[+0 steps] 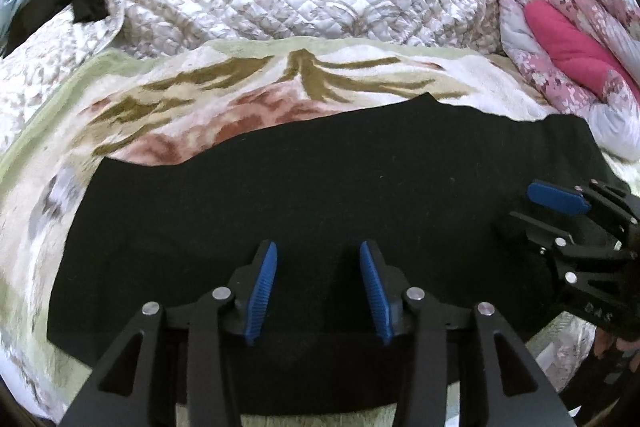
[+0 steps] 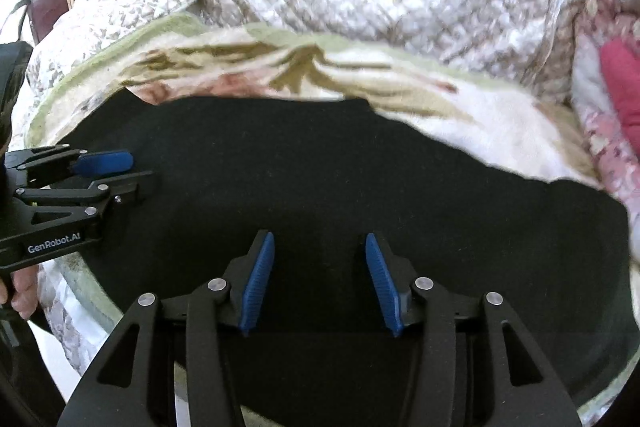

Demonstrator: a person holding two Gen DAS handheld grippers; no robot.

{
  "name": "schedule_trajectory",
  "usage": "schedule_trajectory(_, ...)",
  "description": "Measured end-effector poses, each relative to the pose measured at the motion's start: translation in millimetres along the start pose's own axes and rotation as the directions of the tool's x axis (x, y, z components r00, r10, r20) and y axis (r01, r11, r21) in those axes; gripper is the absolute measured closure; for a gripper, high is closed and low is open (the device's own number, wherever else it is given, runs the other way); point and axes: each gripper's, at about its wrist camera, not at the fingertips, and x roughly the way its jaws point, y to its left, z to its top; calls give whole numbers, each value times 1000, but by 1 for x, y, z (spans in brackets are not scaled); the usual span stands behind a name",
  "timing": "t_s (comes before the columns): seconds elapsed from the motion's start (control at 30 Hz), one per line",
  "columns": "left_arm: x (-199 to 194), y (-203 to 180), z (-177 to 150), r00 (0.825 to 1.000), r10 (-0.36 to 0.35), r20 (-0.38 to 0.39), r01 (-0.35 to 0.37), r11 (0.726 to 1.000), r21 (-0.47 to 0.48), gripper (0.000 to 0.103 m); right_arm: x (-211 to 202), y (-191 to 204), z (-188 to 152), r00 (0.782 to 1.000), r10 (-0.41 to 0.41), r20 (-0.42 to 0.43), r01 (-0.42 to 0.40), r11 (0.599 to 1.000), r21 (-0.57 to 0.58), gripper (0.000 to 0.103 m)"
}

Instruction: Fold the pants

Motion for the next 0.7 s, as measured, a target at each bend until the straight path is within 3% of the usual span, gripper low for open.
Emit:
schedule_trajectory(0.1, -6, 5, -7, 1000, 22, 12, -21, 999, -28, 57, -2, 9, -4, 999, 43, 4, -43, 999, -1, 54)
schedule_trajectory(0.17, -7, 7, -10, 999, 33, 17, -32, 999, -33, 57, 10, 15, -8, 997, 52, -56, -53, 998, -26, 54)
schedule_trajectory(0.37, -15, 19, -11, 998, 51, 34, -47, 994, -96, 57, 0, 13, -4, 998, 56, 12, -56, 998, -17, 54)
schedule_trajectory(0.47, -12, 28, -16, 998, 54, 10, -52, 989, -138, 57, 8, 12, -7, 998, 47, -31, -47, 999, -12, 54)
schedule_trajectory(0.7, -11, 24, -14, 998, 68, 14, -66, 990, -122, 56, 10, 9, -7, 997, 65, -35, -65, 998, 14, 54)
